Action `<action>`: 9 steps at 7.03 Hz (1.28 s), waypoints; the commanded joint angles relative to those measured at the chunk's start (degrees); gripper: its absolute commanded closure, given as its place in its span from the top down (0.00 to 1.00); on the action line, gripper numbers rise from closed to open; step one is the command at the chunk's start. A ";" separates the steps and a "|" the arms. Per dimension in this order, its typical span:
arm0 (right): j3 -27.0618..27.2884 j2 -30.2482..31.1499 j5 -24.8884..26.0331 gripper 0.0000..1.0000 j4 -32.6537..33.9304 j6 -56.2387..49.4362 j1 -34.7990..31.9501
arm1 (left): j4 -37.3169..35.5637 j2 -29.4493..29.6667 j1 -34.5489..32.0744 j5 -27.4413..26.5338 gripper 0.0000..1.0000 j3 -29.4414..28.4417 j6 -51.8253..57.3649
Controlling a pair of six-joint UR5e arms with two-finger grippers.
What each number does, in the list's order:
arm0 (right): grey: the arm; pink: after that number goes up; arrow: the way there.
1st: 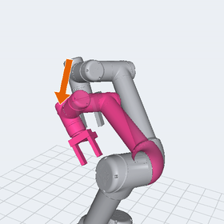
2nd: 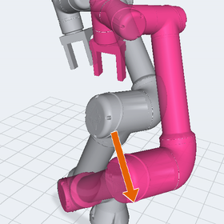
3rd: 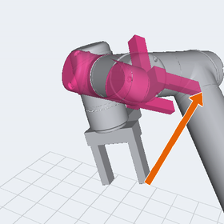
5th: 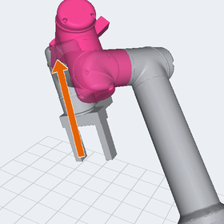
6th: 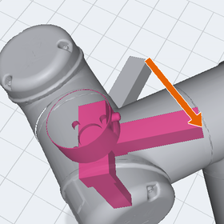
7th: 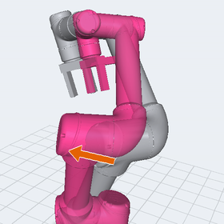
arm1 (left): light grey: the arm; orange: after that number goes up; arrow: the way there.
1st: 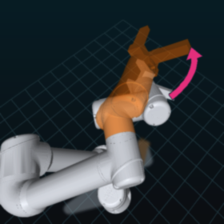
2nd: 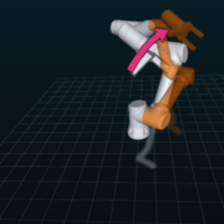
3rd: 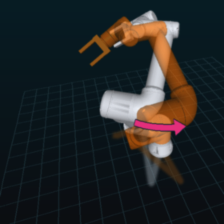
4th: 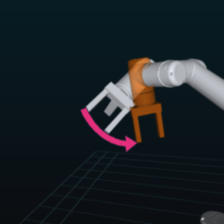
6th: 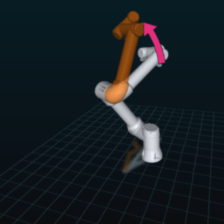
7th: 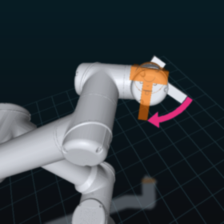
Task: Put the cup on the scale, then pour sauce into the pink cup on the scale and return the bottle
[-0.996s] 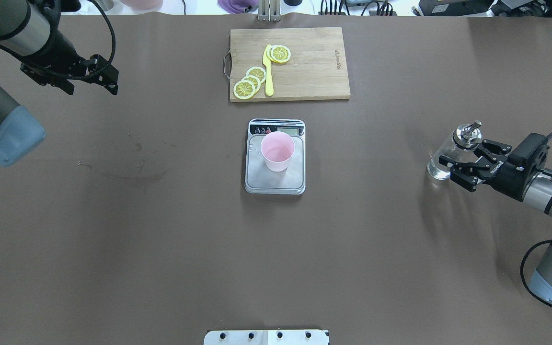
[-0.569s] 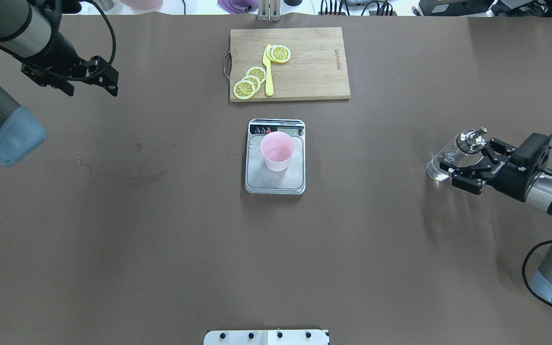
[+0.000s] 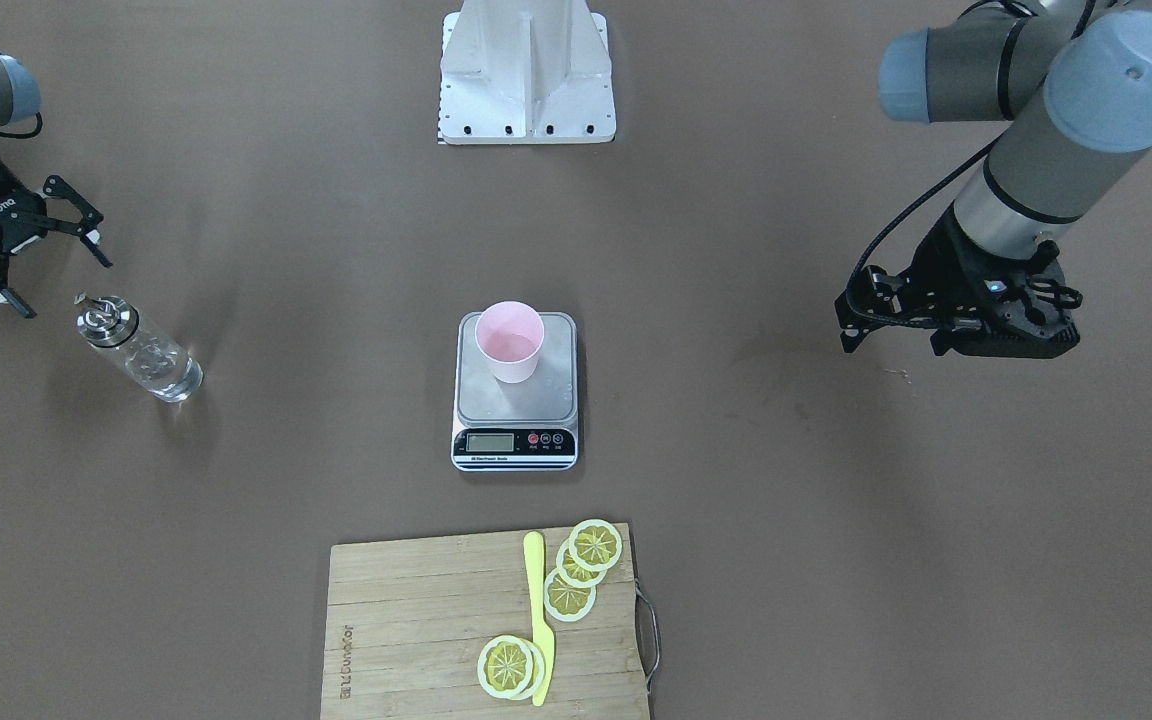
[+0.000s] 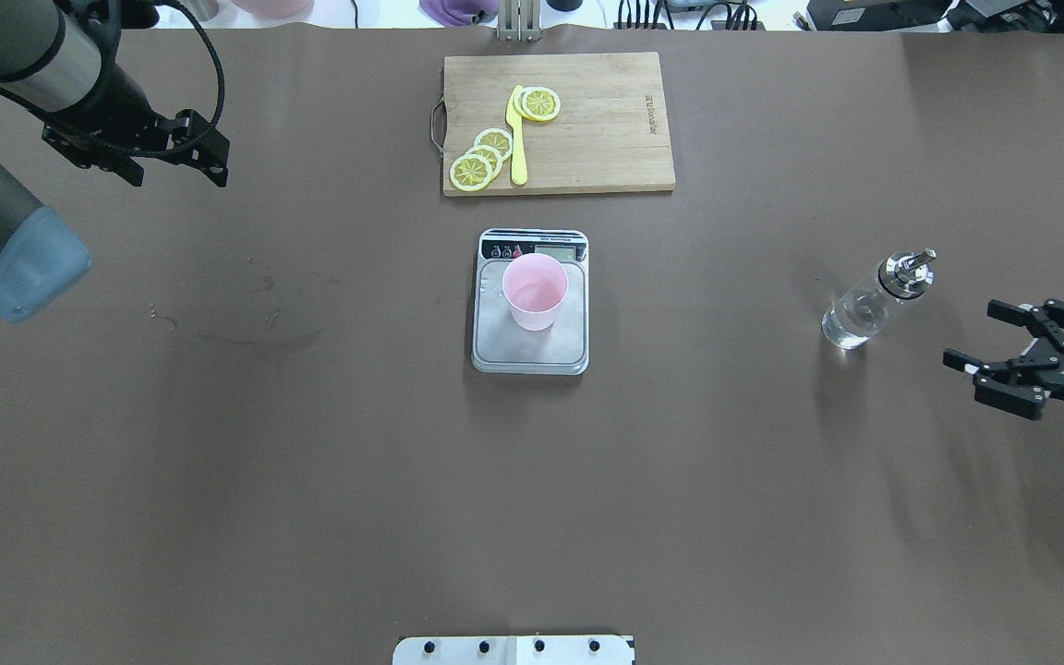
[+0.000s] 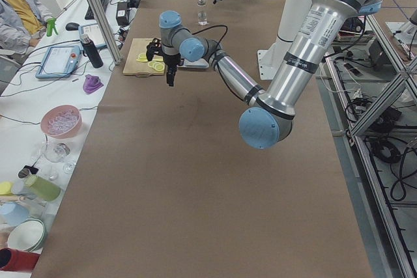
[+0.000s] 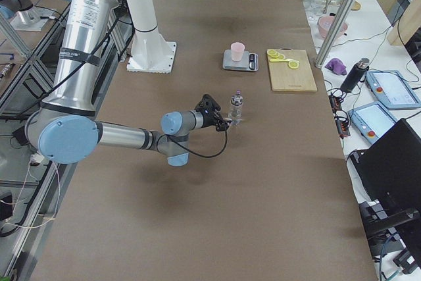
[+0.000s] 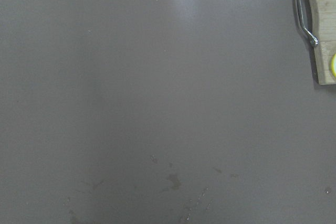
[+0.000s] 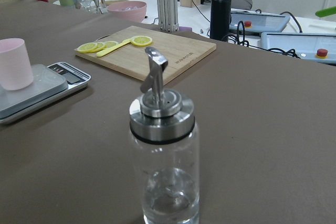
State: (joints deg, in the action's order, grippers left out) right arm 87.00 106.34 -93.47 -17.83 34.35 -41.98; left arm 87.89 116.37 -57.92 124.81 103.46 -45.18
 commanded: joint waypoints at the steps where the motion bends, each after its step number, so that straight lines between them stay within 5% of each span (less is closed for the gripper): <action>1: -4.19 -1.71 -19.44 1.00 1.97 0.79 -16.72 | 0.00 0.00 0.00 0.00 0.97 -0.02 0.00; 5: -3.16 -14.20 -43.07 1.00 42.77 -0.16 -40.23 | -0.09 -0.09 0.00 0.00 0.97 -0.72 -0.18; 9: -1.48 -14.67 -42.42 1.00 68.55 -7.14 -38.97 | 0.09 -1.50 0.00 0.09 0.97 -0.46 -0.09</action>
State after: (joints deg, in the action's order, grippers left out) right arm 85.06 91.83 -136.44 41.38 32.00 -81.62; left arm 87.92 115.30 -57.92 124.86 102.79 -45.30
